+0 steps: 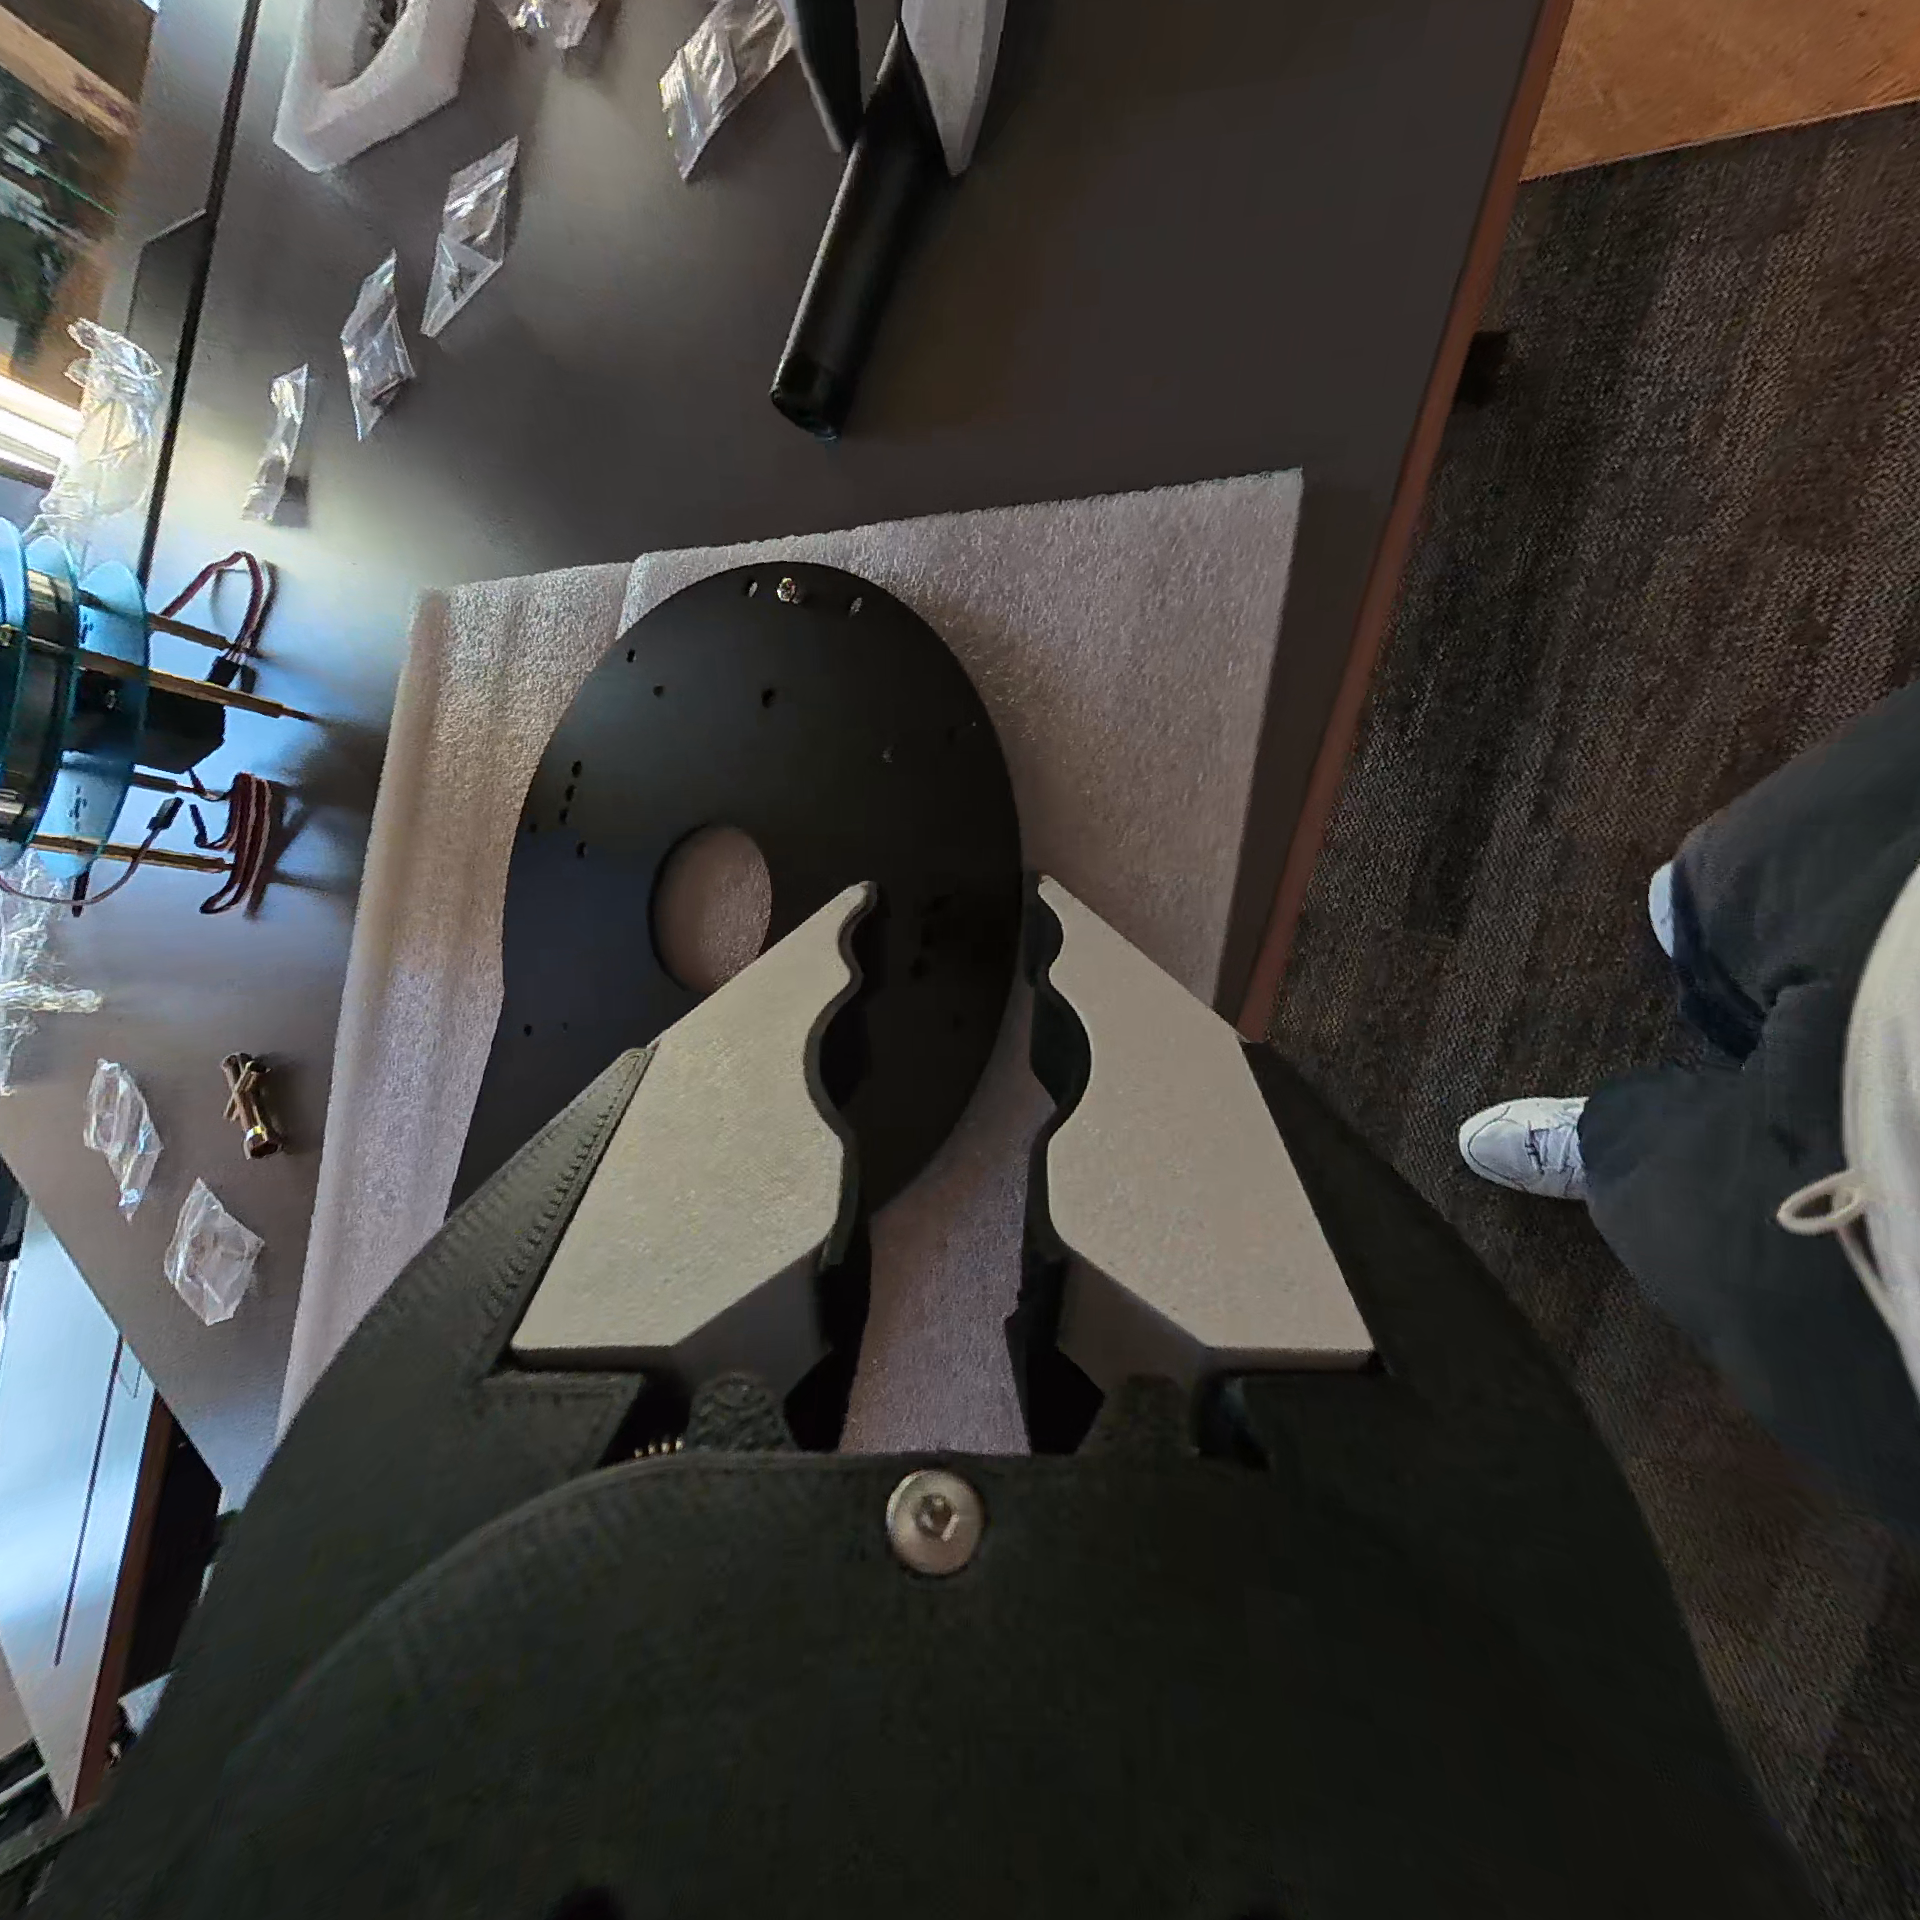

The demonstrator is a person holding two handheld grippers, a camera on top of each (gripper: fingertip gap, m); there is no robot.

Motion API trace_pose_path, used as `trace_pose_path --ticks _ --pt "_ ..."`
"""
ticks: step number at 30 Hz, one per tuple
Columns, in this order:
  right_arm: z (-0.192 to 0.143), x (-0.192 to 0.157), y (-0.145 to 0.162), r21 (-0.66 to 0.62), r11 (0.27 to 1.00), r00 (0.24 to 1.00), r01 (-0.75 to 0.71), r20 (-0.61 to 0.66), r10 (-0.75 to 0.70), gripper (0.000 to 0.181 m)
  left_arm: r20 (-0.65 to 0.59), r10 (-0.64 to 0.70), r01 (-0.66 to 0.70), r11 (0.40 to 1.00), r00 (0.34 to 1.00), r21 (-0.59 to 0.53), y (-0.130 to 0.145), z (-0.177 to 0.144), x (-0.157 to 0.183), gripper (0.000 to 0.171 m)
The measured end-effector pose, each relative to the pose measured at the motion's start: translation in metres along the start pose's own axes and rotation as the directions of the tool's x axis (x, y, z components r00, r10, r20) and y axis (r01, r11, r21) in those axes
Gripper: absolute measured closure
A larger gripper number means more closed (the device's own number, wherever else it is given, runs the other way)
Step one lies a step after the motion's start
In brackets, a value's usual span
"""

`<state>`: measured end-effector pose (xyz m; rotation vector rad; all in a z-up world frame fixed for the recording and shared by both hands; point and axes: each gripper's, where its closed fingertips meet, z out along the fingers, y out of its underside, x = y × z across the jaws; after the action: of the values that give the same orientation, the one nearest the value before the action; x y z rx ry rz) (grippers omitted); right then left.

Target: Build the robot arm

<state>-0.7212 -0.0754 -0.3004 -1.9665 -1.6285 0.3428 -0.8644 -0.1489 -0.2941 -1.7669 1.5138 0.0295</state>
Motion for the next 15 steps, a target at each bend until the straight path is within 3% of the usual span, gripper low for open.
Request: trace_pose_path --ticks 2,4,7,11,15 --pt "-0.002 0.000 -0.008 0.029 0.999 0.999 0.039 -0.032 -0.038 0.152 -0.001 -0.004 0.004 1.000 1.000 0.016 0.000 0.000 0.001 0.150" --pt "-0.006 -0.012 -0.034 0.150 0.979 0.990 0.136 -0.056 -0.129 0.153 -0.012 -0.007 0.007 0.999 1.000 0.036 0.000 0.001 0.004 0.160" --pt "-0.004 -0.042 -0.075 0.296 0.894 0.942 0.337 -0.121 -0.314 0.153 0.025 0.019 -0.021 0.997 1.000 0.075 -0.001 0.001 0.005 0.160" --pt "0.022 -0.060 -0.087 0.240 0.759 0.793 0.605 -0.262 -0.550 0.156 0.040 0.036 -0.039 0.997 0.999 0.073 -0.001 0.001 0.005 0.161" --pt "0.037 -0.066 -0.093 0.180 0.631 0.646 0.754 -0.372 -0.667 0.167 0.079 0.095 -0.099 0.994 0.992 0.054 -0.002 0.000 0.005 0.164"
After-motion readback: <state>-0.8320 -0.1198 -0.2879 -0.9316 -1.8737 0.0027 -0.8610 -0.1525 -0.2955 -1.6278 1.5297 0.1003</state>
